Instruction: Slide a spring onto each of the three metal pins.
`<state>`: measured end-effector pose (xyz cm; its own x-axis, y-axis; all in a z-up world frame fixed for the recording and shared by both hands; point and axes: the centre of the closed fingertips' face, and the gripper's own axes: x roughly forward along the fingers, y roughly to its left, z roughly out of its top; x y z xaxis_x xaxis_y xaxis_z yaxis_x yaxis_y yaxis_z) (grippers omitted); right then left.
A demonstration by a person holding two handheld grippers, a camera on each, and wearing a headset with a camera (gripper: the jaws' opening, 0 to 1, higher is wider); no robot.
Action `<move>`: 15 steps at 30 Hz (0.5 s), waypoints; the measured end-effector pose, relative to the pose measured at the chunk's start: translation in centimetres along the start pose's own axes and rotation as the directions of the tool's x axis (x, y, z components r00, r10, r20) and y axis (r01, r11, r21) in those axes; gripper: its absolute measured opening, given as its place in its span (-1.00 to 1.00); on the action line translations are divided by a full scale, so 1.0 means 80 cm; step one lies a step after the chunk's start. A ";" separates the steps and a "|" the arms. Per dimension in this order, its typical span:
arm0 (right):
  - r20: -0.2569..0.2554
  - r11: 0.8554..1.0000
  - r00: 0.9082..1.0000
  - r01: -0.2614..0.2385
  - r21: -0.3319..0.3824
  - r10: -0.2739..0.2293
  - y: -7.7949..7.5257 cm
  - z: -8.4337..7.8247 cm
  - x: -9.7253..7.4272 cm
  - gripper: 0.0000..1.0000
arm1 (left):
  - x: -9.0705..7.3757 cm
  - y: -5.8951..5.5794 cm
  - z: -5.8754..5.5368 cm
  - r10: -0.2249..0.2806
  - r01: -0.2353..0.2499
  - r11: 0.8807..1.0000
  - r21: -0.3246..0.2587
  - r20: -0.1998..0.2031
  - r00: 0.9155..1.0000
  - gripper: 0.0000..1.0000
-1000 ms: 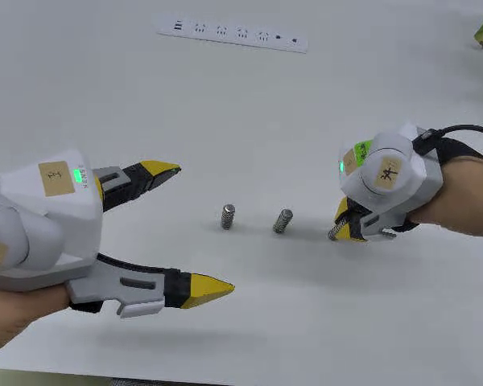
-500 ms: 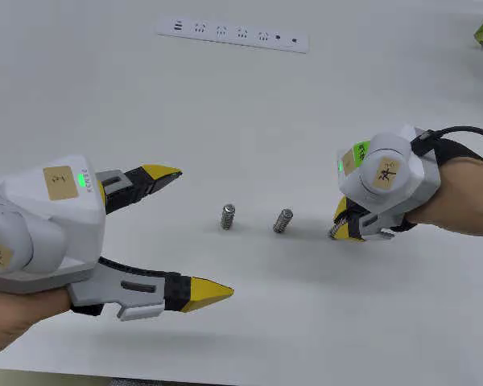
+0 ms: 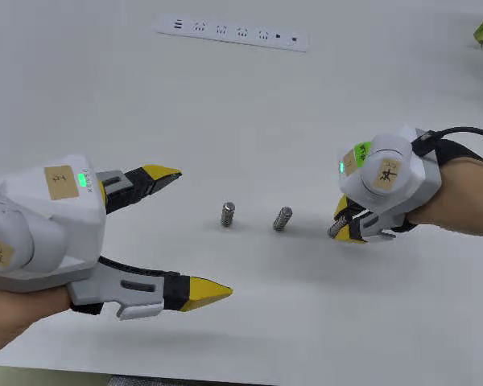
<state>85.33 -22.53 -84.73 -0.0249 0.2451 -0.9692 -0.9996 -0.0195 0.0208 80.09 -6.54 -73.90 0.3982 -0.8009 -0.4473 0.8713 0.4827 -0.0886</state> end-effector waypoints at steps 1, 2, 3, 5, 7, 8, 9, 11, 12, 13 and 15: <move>0.004 1.000 1.000 0.003 0.003 -0.003 -0.001 0.000 -0.002 -0.61 | 0.000 0.000 0.000 0.000 0.000 1.000 0.001 0.000 1.000 0.82; 0.008 1.000 1.000 0.007 0.010 -0.007 0.000 -0.001 -0.005 -0.59 | 0.000 0.000 0.000 0.000 0.000 1.000 0.000 0.000 1.000 0.82; 0.012 1.000 1.000 0.009 0.016 -0.010 0.000 -0.001 -0.007 -0.55 | 0.000 -0.001 0.000 -0.001 0.001 1.000 0.001 0.000 1.000 0.82; 0.031 0.999 0.999 0.022 0.035 -0.023 -0.001 0.000 -0.012 -0.47 | 0.000 -0.002 0.000 -0.003 0.003 1.000 0.008 -0.002 1.000 0.82; 0.059 0.997 0.998 0.030 0.070 -0.034 -0.001 0.000 -0.021 -0.42 | -0.001 -0.004 0.001 -0.005 0.005 1.000 0.013 -0.003 1.000 0.83; 0.076 0.995 0.996 0.032 0.091 -0.039 0.000 0.002 -0.027 -0.41 | -0.001 -0.004 0.001 -0.005 0.005 1.000 0.013 -0.004 1.000 0.84; 0.091 0.993 0.995 0.035 0.110 -0.046 0.000 0.003 -0.032 -0.39 | -0.001 -0.004 0.001 -0.005 0.005 1.000 0.015 -0.004 1.000 0.85; 0.126 0.986 0.990 0.042 0.159 -0.063 0.000 -0.001 -0.040 -0.34 | -0.002 -0.004 0.000 -0.006 0.006 1.000 0.020 -0.005 1.000 0.86; 0.144 0.980 0.987 0.046 0.192 -0.074 0.001 -0.002 -0.048 -0.32 | -0.003 -0.004 -0.001 -0.006 0.007 1.000 0.019 -0.007 1.000 0.86; 0.158 0.976 0.984 0.051 0.213 -0.085 0.002 -0.003 -0.052 -0.30 | -0.003 -0.003 -0.002 -0.007 0.008 1.000 0.020 -0.008 1.000 0.87; 0.195 0.966 0.975 0.057 0.254 -0.109 0.004 -0.005 -0.062 -0.25 | -0.004 -0.004 -0.003 -0.011 0.011 1.000 0.025 -0.012 1.000 0.88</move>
<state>85.10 -24.18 -80.02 0.0818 0.4297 -0.8993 -0.9701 0.2413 0.0271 79.63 -6.37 -73.95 0.3853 -0.8017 -0.4570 0.8825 0.4648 -0.0713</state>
